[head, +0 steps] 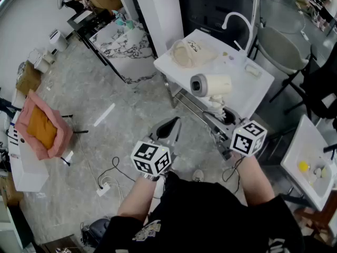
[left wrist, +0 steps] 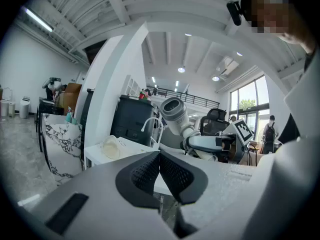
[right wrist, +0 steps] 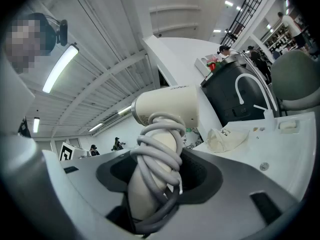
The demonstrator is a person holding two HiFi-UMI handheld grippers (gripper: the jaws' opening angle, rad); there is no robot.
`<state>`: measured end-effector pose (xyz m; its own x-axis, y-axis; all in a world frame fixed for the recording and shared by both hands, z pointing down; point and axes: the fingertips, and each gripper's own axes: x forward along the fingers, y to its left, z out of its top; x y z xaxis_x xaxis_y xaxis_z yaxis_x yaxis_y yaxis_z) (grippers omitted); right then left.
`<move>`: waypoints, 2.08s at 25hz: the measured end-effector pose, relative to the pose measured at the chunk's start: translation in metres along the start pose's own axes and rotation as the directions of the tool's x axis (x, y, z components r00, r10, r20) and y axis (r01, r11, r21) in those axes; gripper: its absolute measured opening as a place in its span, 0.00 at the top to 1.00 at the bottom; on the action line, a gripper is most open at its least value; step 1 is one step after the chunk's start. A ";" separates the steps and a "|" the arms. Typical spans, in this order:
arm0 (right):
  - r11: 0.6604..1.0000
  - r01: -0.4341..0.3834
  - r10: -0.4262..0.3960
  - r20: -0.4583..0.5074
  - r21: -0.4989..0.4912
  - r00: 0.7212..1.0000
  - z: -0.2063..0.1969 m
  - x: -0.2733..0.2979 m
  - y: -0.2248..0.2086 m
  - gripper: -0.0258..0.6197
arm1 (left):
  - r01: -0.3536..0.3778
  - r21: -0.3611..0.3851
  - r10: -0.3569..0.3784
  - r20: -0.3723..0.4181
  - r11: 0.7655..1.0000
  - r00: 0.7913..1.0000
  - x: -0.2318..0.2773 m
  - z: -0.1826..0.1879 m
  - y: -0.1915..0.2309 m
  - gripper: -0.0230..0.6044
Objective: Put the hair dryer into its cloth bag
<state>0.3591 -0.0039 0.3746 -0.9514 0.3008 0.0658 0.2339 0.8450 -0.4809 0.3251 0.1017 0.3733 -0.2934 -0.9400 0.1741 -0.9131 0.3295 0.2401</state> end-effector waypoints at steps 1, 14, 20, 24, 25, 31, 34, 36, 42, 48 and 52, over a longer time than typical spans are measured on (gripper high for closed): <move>1.000 -0.001 0.001 -0.002 0.000 1.000 0.000 0.001 0.000 0.60 | -0.001 -0.001 0.001 0.001 1.000 1.000 0.000 0.000 0.001 0.96; 1.000 0.009 -0.009 -0.008 -0.008 1.000 -0.001 0.009 0.002 0.59 | 0.006 0.019 -0.006 -0.001 1.000 1.000 -0.002 0.001 0.008 0.95; 1.000 0.018 -0.018 -0.011 0.002 1.000 -0.001 0.016 0.003 0.59 | 0.017 0.027 -0.017 -0.011 0.999 1.000 -0.005 0.002 0.015 0.80; 0.999 0.031 -0.031 -0.013 0.008 0.999 -0.001 0.025 0.003 0.59 | 0.026 0.028 -0.026 -0.012 0.999 1.000 -0.008 0.005 0.024 0.76; 0.999 0.034 -0.034 -0.012 0.010 0.999 -0.001 0.027 0.003 0.59 | 0.028 0.027 -0.028 -0.011 0.999 1.000 -0.010 0.006 0.027 0.76; 0.998 0.055 -0.054 -0.020 0.018 0.998 -0.004 0.049 0.005 0.59 | 0.034 0.012 -0.034 -0.014 0.999 0.999 -0.016 0.007 0.053 0.73; 0.998 0.066 -0.066 -0.025 0.023 0.998 -0.005 0.062 0.006 0.59 | 0.036 0.005 -0.036 -0.017 0.999 0.999 -0.019 0.009 0.069 0.72; 0.997 0.075 -0.074 -0.027 0.030 0.997 -0.006 0.071 0.006 0.59 | 0.036 0.000 -0.036 -0.018 0.999 0.999 -0.021 0.011 0.080 0.72; 0.994 0.101 -0.100 -0.030 0.046 0.995 -0.007 0.107 0.009 0.59 | 0.053 -0.006 -0.053 -0.026 0.999 0.998 -0.026 0.016 0.117 0.71; 0.991 0.125 -0.124 -0.025 0.055 0.992 -0.007 0.146 0.011 0.59 | 0.076 -0.009 -0.076 -0.032 0.997 0.997 -0.027 0.023 0.157 0.71; 0.987 0.149 -0.148 -0.016 0.062 0.989 -0.004 0.172 0.012 0.59 | 0.097 -0.005 -0.097 -0.030 0.995 0.995 -0.026 0.031 0.184 0.70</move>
<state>0.1989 0.0596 0.3843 -0.9723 0.1793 0.1498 0.0770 0.8511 -0.5193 0.1559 0.1843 0.3830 -0.1948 -0.9644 0.1787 -0.9358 0.2374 0.2606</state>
